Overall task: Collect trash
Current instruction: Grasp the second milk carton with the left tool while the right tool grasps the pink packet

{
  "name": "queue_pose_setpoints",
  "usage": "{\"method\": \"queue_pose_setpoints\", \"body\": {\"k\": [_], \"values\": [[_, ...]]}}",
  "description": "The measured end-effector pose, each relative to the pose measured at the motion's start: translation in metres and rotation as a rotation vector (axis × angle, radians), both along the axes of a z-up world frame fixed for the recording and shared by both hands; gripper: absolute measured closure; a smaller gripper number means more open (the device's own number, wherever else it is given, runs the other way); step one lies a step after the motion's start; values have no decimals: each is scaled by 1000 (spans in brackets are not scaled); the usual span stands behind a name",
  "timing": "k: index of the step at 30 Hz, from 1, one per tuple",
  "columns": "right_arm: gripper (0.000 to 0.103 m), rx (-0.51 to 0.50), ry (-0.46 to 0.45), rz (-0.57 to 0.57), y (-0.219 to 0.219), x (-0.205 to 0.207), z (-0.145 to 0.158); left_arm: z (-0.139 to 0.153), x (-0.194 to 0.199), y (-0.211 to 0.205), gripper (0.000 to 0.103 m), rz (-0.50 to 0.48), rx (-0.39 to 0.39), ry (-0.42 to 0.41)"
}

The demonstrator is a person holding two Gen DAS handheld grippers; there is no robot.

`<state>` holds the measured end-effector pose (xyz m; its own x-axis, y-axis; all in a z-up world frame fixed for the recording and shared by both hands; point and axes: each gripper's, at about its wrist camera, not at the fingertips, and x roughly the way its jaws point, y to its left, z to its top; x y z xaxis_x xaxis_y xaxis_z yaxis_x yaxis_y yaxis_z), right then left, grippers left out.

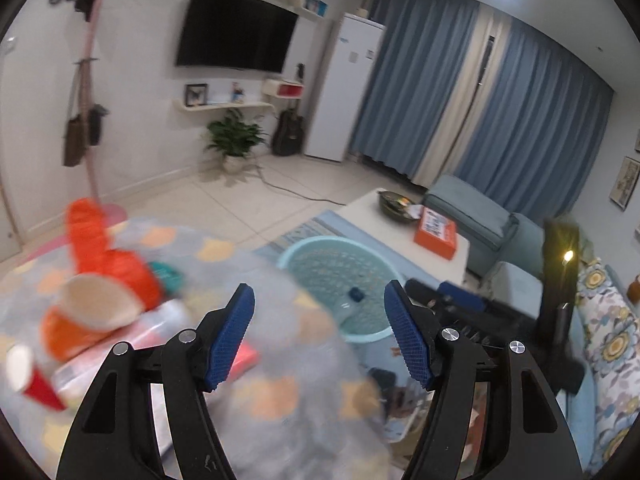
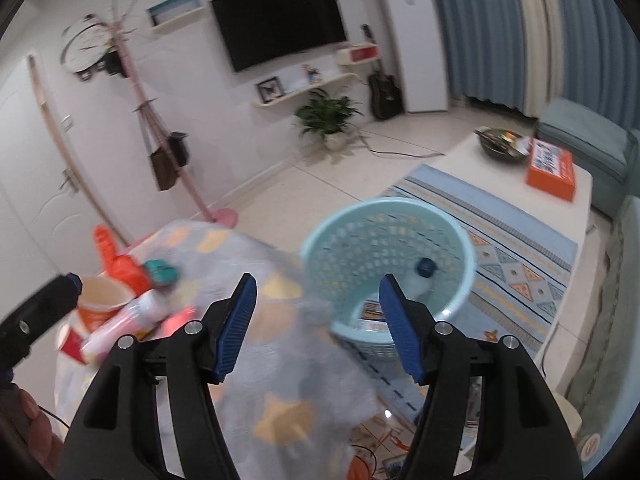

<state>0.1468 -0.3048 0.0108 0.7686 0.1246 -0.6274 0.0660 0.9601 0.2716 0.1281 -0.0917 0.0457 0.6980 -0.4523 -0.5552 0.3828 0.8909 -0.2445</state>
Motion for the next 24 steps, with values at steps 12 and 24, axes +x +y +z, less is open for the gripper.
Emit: {"method": "queue_pose_setpoints", "body": {"k": [12, 24], "values": [[37, -56, -17, 180, 77, -1, 0, -50, -16, 101, 30, 121, 75, 123], [37, -91, 44, 290, 115, 20, -37, -101, -7, 109, 22, 131, 194, 203]]}}
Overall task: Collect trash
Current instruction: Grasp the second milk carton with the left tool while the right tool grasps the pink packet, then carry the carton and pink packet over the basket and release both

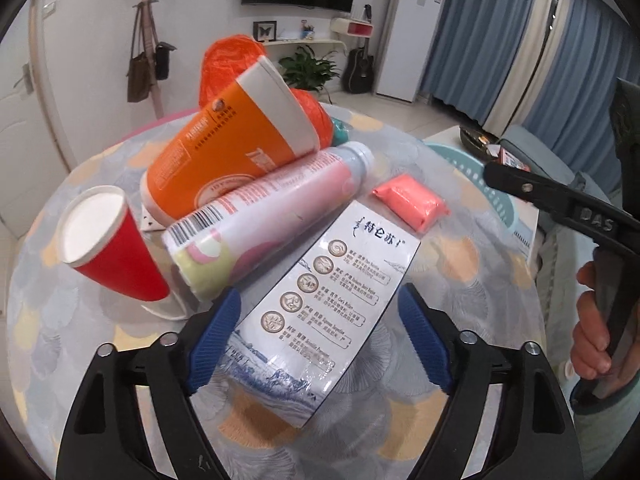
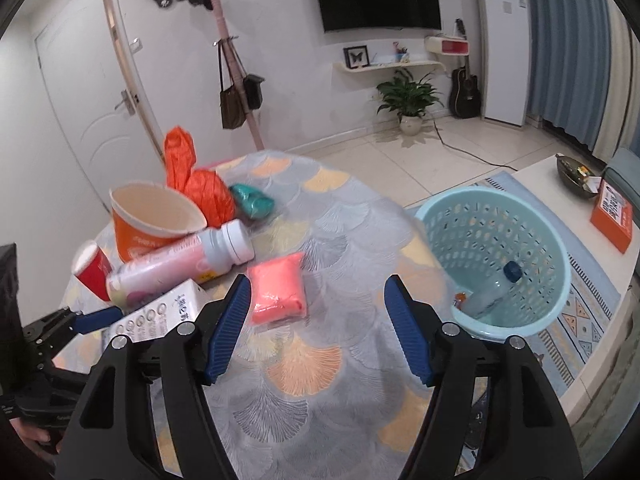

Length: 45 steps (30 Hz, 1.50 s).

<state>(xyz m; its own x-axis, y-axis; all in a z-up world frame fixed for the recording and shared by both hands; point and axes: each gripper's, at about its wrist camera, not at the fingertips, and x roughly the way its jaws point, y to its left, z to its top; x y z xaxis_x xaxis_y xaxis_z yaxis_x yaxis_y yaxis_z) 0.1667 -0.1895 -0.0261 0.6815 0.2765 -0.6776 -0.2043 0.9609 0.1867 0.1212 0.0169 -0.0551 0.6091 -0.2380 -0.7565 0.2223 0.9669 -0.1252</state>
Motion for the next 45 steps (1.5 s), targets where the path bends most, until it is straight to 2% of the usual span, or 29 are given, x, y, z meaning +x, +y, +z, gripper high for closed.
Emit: {"method": "queue_pose_setpoints", "body": {"k": [5, 13, 18, 20, 22, 24, 25, 27, 38, 41, 45], "values": [[37, -14, 38, 35, 14, 12, -15, -3, -3, -7, 22, -50, -41, 23], [38, -32, 78, 76, 34, 29, -32, -12, -2, -17, 24, -60, -12, 42], [38, -48, 117, 90, 38, 34, -49, -17, -2, -17, 39, -58, -7, 52], [39, -46, 97, 106, 39, 33, -46, -18, -1, -15, 44, -53, -20, 53], [39, -61, 96, 113, 42, 33, -47, -17, -1, -15, 45, -47, -22, 45], [49, -70, 98, 121, 46, 33, -48, -17, -1, -15, 46, -46, -28, 41], [58, -70, 103, 131, 48, 34, -49, -17, -2, -15, 46, -44, -32, 37], [65, -80, 105, 129, 50, 35, -50, -16, -4, -15, 47, -41, -36, 33], [67, -15, 47, 91, 34, 27, -39, 4, -18, -22, 50, -47, -53, -23], [68, 40, 37, 66, 18, 23, -33, 15, -21, -31, 50, -54, -55, -51], [68, 64, 6, 15, -8, 17, -20, 33, -22, -43, 50, -81, -61, -95]]}}
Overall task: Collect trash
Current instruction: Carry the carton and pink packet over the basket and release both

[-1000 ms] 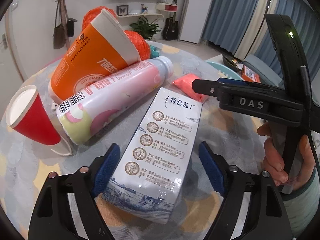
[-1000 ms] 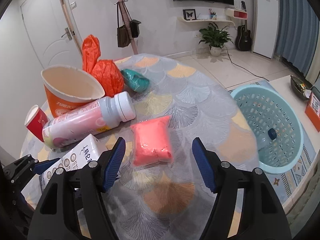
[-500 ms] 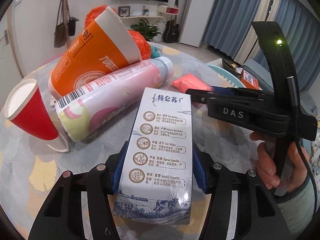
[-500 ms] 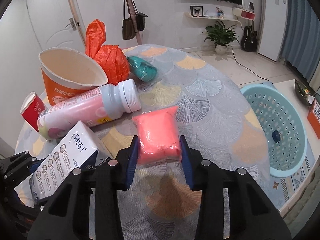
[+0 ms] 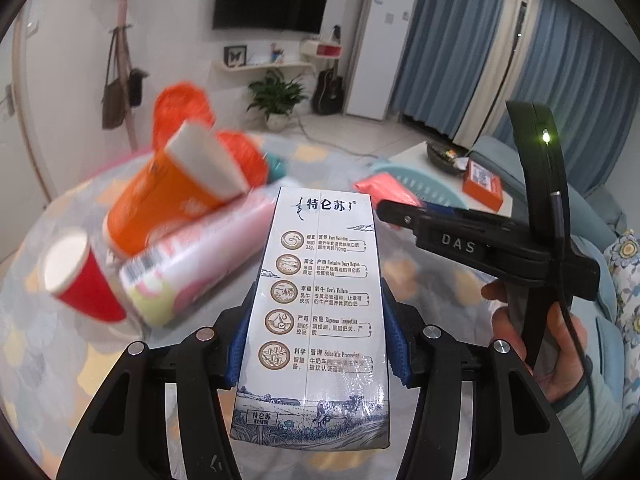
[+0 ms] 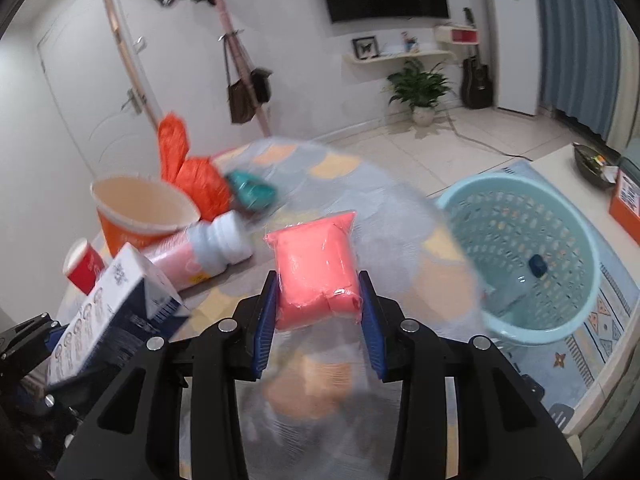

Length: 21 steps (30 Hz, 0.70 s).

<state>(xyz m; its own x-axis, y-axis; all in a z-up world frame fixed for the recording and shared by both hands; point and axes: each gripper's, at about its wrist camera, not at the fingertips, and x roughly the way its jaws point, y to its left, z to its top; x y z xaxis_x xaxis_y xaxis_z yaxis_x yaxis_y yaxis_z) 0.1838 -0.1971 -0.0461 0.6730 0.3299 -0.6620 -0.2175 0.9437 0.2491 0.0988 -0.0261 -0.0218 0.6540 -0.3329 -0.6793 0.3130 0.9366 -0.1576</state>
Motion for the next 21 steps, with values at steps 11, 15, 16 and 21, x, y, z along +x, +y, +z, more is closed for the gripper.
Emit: {"method": "queue_pose_setpoints", "body": {"k": [11, 15, 16, 21], "values": [[68, 33, -121, -206, -97, -18, 52, 49, 23, -66, 50, -110, -28, -111], [68, 48, -127, -274, -132, -15, 58, 63, 40, -96, 50, -149, -38, -141], [68, 62, -127, -290, -142, -13, 58, 65, 43, -101, 50, -156, -41, -146], [68, 158, -111, -360, -195, -2, 55, 76, 65, -137, 50, -199, -73, -144]]}}
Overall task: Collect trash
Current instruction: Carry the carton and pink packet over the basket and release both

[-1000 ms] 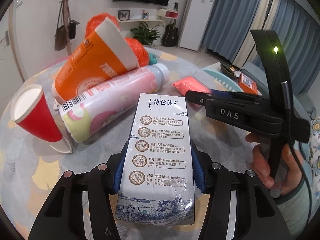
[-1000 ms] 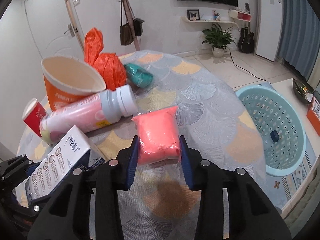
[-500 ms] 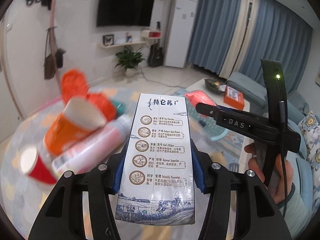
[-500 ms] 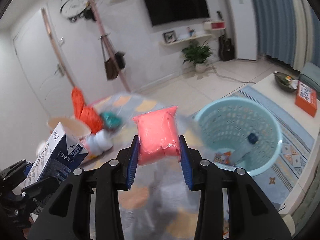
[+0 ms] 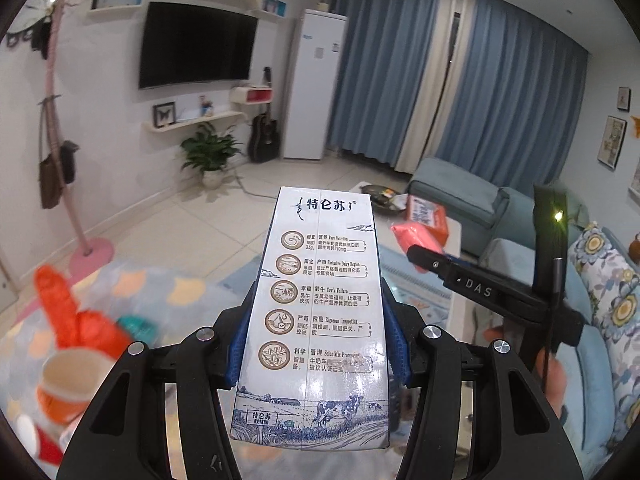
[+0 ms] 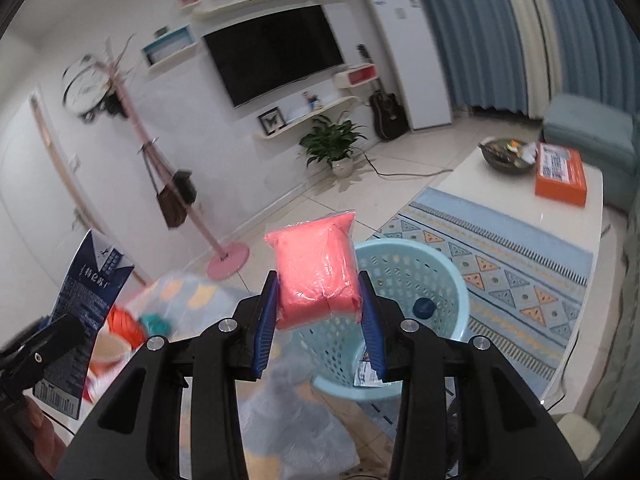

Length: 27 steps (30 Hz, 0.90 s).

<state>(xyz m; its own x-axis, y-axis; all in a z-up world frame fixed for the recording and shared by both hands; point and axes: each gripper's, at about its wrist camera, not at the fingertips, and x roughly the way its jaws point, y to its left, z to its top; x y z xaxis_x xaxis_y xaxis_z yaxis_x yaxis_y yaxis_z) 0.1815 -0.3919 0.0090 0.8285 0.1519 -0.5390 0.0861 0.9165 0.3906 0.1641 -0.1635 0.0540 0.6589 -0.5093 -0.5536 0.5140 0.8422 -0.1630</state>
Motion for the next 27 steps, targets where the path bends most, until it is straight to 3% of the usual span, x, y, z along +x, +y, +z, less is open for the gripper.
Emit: {"method": "queue_pose_setpoints", "body": {"k": [6, 14, 17, 19, 22, 27], "values": [[68, -8, 66, -79, -35, 26, -19, -4, 28, -41, 50, -29, 3, 24], [68, 60, 233, -122, -66, 62, -78, -36, 75, -75, 50, -28, 0, 119], [68, 82, 292, -130, -70, 71, -101, -49, 88, -83, 50, -26, 16, 146], [68, 45, 330, -139, -66, 75, -110, -60, 99, -88, 50, -25, 28, 169], [67, -13, 349, -123, -57, 80, -118, -74, 111, -90, 50, -23, 33, 207], [67, 10, 382, -111, -60, 85, -134, -94, 122, -101, 50, -26, 58, 254]]}}
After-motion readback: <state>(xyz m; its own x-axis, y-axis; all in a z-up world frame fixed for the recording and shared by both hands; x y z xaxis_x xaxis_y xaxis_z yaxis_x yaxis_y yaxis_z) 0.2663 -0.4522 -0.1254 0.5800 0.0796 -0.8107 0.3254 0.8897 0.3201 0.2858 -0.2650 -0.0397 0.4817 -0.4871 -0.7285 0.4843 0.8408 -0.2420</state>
